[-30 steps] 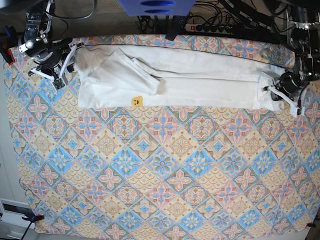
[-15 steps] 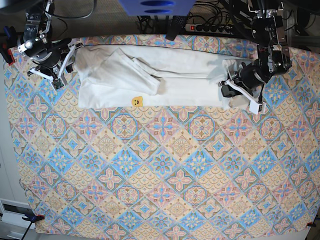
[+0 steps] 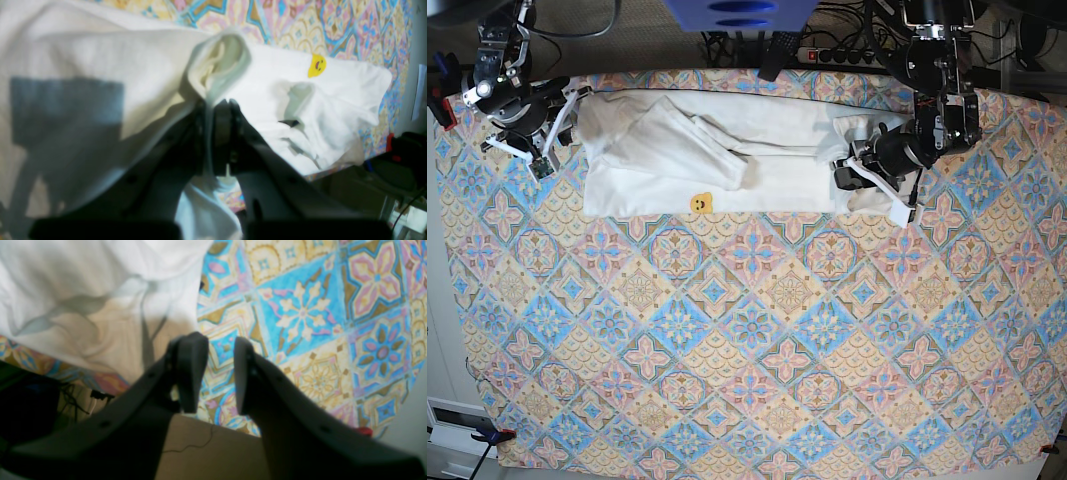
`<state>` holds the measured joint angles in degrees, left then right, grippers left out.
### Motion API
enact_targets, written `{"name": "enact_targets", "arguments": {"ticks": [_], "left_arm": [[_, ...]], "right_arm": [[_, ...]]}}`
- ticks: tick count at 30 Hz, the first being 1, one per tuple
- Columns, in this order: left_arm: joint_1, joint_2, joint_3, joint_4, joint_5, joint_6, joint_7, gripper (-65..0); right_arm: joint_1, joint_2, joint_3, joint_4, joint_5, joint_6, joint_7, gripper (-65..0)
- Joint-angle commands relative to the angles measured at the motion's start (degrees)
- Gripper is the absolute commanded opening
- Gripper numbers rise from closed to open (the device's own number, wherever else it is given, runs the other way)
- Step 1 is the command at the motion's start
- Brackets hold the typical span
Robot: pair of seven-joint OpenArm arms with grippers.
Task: Fold the T-shirt properly
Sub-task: 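Fold the grasped end inward toward the right gripper with the left gripper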
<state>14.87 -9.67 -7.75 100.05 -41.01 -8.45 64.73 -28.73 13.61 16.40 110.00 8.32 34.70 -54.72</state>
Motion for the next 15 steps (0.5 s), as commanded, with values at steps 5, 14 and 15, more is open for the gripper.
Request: {"name": "enact_targets", "arguments": {"ticks": [5, 14, 15], "left_arm": [[-1.0, -0.4, 0.2, 0.7, -1.2, -0.3, -0.6, -64.5], [-0.8, -3.0, 0.1, 8.8, -7.9, -0.5, -0.4, -26.1], [-0.3, -4.0, -0.2, 10.0, -9.6, -0.5, -0.4, -21.5]], "right_arm": [[0.0, 0.7, 0.4, 1.1, 0.4, 0.0, 0.8, -48.1], [0.0, 0.7, 0.4, 1.1, 0.4, 0.0, 0.8, -48.1], [-0.1, 0.7, 0.4, 1.1, 0.4, 0.0, 0.8, -48.0]]}}
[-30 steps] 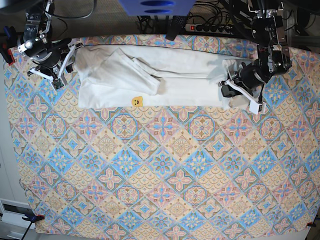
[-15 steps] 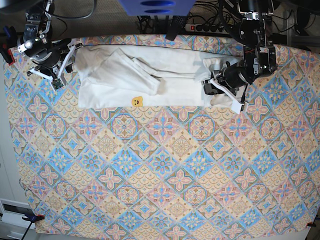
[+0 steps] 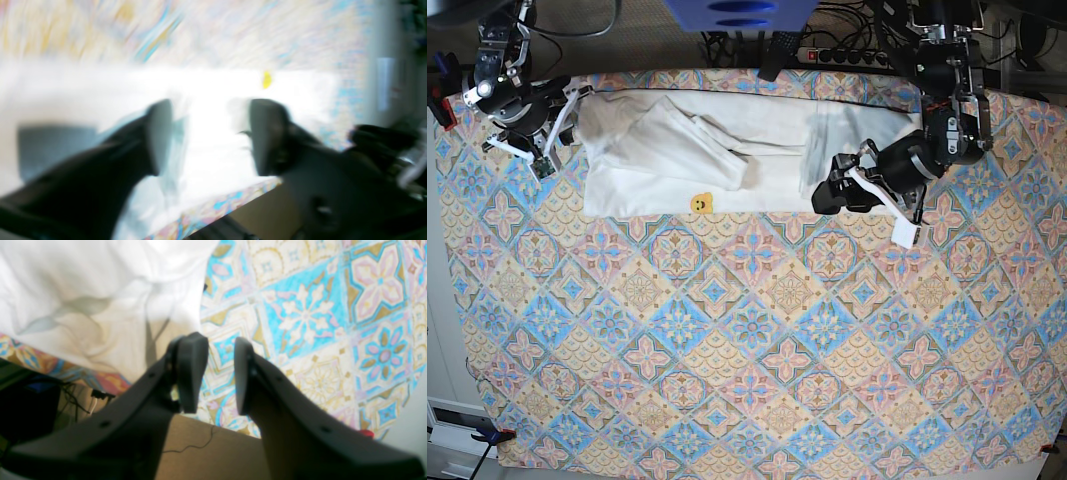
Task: Fold the T-shirt properly
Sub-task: 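Fold the grasped end inward toward the right gripper with the left gripper, then release the end and reposition both grippers at the strip's two ends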
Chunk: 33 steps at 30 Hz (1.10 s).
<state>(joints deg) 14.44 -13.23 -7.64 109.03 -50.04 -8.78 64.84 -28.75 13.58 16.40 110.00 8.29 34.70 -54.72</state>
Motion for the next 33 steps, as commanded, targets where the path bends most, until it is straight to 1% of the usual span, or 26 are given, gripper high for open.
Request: {"name": "enact_targets", "arguments": {"ticks": [1, 3, 5, 9, 11, 12, 16, 18, 21, 22, 24, 26, 27, 29, 33], "left_arm": [[0.6, -2.0, -1.1, 2.2, -2.3, -0.1, -0.5, -16.4], [1.3, -4.1, -4.0, 4.0, -5.7, -0.1, -0.5, -9.0], [2.6, -6.2, -8.1, 3.9, -8.5, -0.2, -0.6, -4.4], [3.8, -9.0, -12.3, 2.0, -9.4, -0.3, -0.7, -4.2], [4.0, -10.5, -13.0, -0.1, -9.4, -0.3, -0.7, -4.2], [4.0, -10.7, -13.0, -1.0, -9.5, -0.3, -0.7, -4.2], [4.1, -11.1, -13.1, -3.8, -9.4, -0.3, -0.8, -4.2], [4.2, -10.8, -13.1, -5.3, -9.5, -0.3, -0.8, -4.2], [4.2, -10.6, -12.9, -6.7, -9.5, -0.3, -0.8, -4.2], [4.2, -10.6, -12.7, -7.1, -9.6, -0.3, -0.8, -4.2], [4.2, -10.6, -12.7, -7.7, -9.6, -0.3, -0.8, -4.3], [4.2, -10.6, -12.7, -8.2, -9.6, -0.3, -0.8, -4.5], [4.2, -10.6, -12.9, -8.3, -9.6, -0.3, -0.8, -5.9], [4.9, -10.6, -13.0, -8.2, -9.6, -0.3, -0.8, -11.4], [5.0, -10.6, -13.0, -8.2, -9.6, -0.3, -0.7, -25.3]], "right_arm": [[0.0, 0.7, 0.4, 1.1, 0.5, 0.0, 0.8, -47.9], [0.0, 0.7, 0.4, 1.1, 0.5, 0.0, 0.4, -47.8], [0.0, 0.7, 0.4, 1.1, 0.5, 0.0, 0.3, -47.7], [0.0, 0.7, 0.4, 0.8, 0.7, 0.0, 0.2, -47.7], [0.9, 0.7, 0.4, 0.7, 0.8, 0.0, -0.1, -47.7], [2.0, 0.7, 0.4, 0.6, 0.8, 0.0, -1.1, -47.7], [9.3, 0.6, 0.4, 0.6, 0.8, 0.0, -10.1, -47.0], [11.2, 0.6, 0.4, 0.6, 0.8, 0.0, -11.8, -43.1], [12.4, 0.6, 0.4, 0.6, 0.9, 0.0, -12.1, -34.7], [12.4, 0.6, 0.4, 0.5, 1.0, 0.0, -12.1, -32.9], [12.4, 0.6, 0.4, -0.1, 3.1, 0.0, -12.1, -30.7], [12.4, 0.6, 0.6, -1.5, 7.5, 0.0, -12.1, -30.7], [12.4, 0.6, 1.1, -2.4, 9.9, 0.0, -12.1, -30.2], [12.4, 0.6, 3.0, -4.9, 14.8, 0.0, -12.1, -29.9], [12.5, 0.6, 6.3, -10.1, 22.3, 0.0, -14.3, -30.0]]}}
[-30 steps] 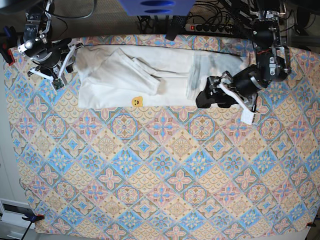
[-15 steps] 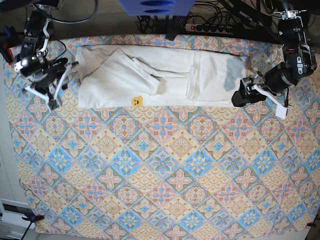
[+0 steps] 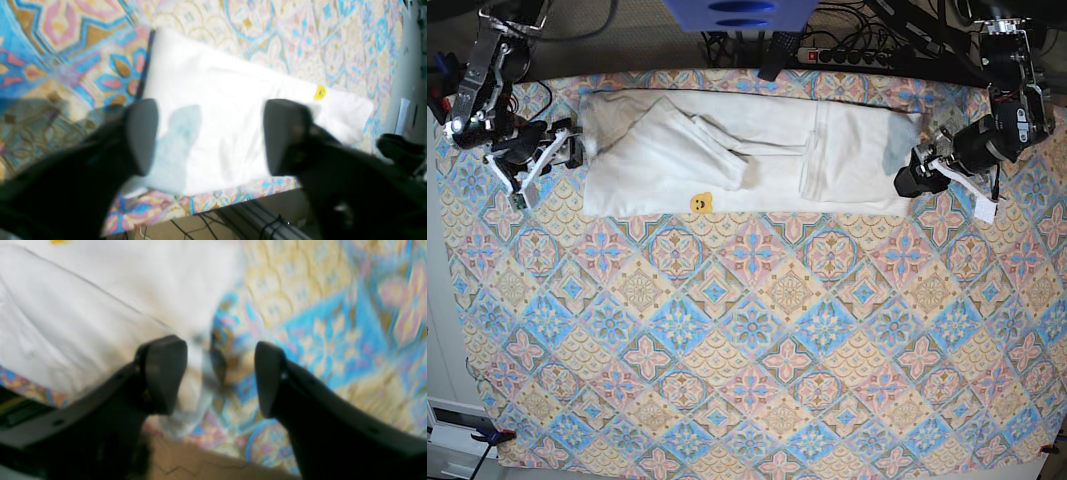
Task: Fold the T-shirt properly
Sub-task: 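Release the end and reposition both grippers at the strip's two ends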
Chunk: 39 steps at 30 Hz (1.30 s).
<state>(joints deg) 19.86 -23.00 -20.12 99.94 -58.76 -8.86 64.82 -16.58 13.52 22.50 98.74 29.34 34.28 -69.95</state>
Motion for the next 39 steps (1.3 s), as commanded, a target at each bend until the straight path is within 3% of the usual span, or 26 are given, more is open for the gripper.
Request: {"name": "enact_targets", "arguments": {"ticks": [1, 7, 10, 14, 27, 34, 39], "left_arm": [[-0.4, -0.9, -0.5, 0.9, -0.9, -0.2, -0.6, -28.9], [0.2, -0.9, -0.5, 0.9, -0.9, -0.2, -0.7, -43.6], [0.2, -0.9, -0.5, 0.9, -0.9, -0.2, -0.7, -45.9], [0.2, -0.9, -0.5, 0.9, -0.9, -0.2, -0.7, -46.2], [0.1, -0.9, -0.5, 0.9, -0.7, -0.2, -0.8, -46.2], [0.1, -0.9, -0.5, 0.8, -0.6, -0.2, -0.8, -46.2], [0.1, -0.9, -0.5, 0.8, -0.6, -0.2, -0.8, -46.2]], "right_arm": [[1.0, 0.7, 0.8, 0.5, 2.4, 0.4, 0.6, -30.0], [3.5, 0.7, 1.1, -2.1, 4.4, 0.4, 0.2, -29.3], [3.5, 0.7, 0.9, -3.4, 4.4, 0.4, 0.2, -22.3], [3.5, 0.7, 0.9, -5.3, 4.4, 0.4, 0.6, -14.6], [5.1, -0.3, 0.8, -9.3, 4.4, 0.4, 0.7, -15.8], [5.2, -0.3, -3.6, -9.3, 4.4, 0.4, 0.8, -15.9], [5.2, -2.1, -4.5, -11.4, 4.1, 0.4, 0.8, -15.9]]}}
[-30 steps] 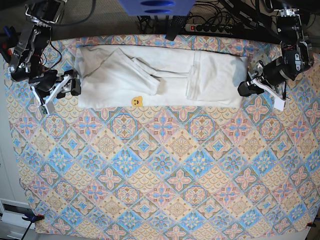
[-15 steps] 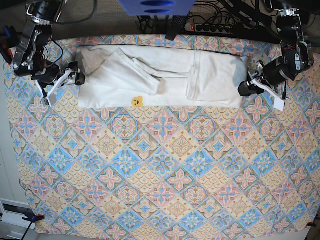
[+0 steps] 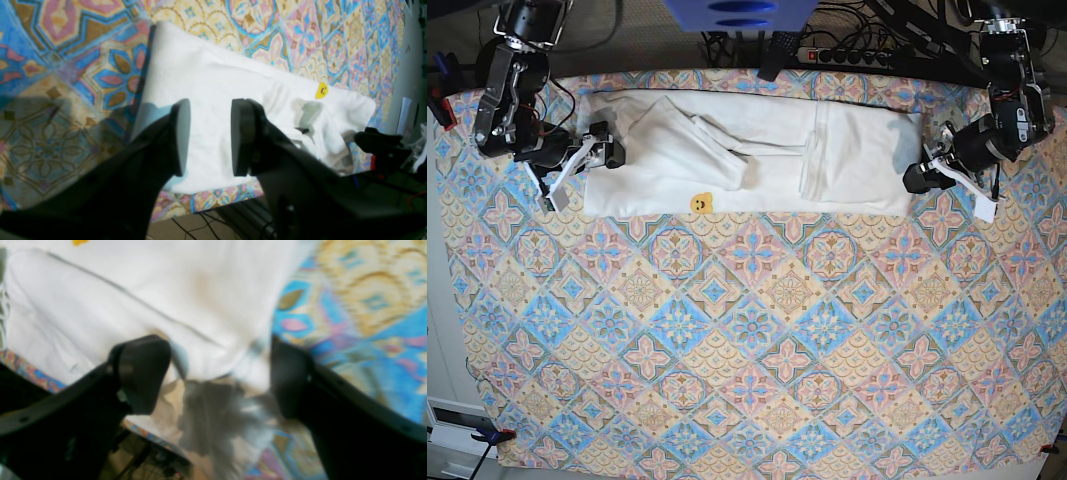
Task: Fold the T-shirt properly
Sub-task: 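Release the end and reposition both grippers at the strip's two ends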
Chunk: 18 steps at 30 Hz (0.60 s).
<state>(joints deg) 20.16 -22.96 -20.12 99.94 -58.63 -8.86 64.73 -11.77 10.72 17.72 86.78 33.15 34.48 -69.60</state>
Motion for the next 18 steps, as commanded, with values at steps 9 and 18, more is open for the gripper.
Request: {"name": "enact_targets", "arguments": {"ticks": [9, 18], "left_arm": [[-0.3, -0.9, -0.5, 0.8, -0.9, -0.2, -0.7, -46.3], [-0.3, -0.9, -0.5, 0.8, -0.7, -0.2, -0.7, -46.3]], "right_arm": [[-0.1, 0.2, 0.2, -5.8, 0.4, 0.3, 0.6, -19.3], [0.2, -1.3, 0.4, -5.8, 0.6, 0.3, -0.1, -57.1]]}}
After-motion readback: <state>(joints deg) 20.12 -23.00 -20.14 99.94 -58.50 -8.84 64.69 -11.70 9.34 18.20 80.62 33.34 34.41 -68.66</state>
